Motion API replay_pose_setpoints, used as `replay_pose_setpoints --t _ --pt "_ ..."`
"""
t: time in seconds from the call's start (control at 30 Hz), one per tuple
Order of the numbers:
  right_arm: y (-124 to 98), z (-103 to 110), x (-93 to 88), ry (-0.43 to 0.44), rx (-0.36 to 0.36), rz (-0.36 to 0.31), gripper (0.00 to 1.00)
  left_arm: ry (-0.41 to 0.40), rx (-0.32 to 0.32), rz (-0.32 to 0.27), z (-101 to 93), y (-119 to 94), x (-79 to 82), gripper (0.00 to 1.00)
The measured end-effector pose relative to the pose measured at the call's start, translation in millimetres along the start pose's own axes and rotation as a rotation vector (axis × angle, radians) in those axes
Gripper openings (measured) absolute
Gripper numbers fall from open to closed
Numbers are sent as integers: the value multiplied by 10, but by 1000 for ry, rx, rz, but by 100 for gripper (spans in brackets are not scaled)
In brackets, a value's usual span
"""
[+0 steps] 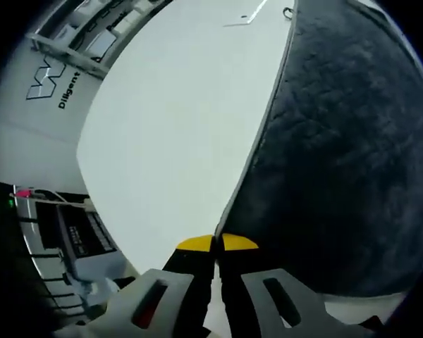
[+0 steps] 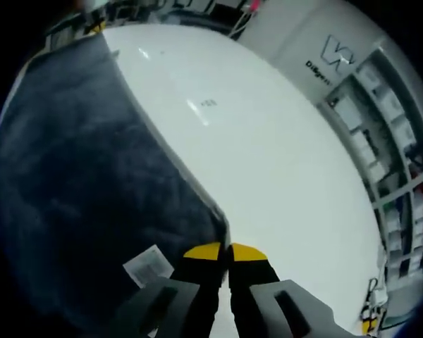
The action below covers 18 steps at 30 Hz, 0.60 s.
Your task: Open the folded towel by lifting each exposed corner and separating the folded layers until the towel lies flat within the target outline without major curled edges
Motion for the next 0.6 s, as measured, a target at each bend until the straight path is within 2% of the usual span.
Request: replay_pose_setpoints --t 0.17,0.23,0.4,0.6 --pt "-7 43 -3 6 -13 -12 0 14 24 -14 14 57 30 1" --pt "-20 64 -20 9 -15 -27 0 24 30 -15 91 86 42 1" --pt "-43 109 -44 32 -19 -58 0 21 45 -29 128 112 52 1" --pt "-37 148 -48 69 -47 -116 0 4 105 -76 177 151 54 1"
Point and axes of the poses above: the point that each gripper's makers call its tool centre point, and the gripper's own axes: y roughly forward along the fingers, z roughly to its left, x roughly out of its top, the point moved 4 cm from there along -y, roughly backward along the fingers, and after that the axes turned 1 degree about -z, right-handed, at the moved point
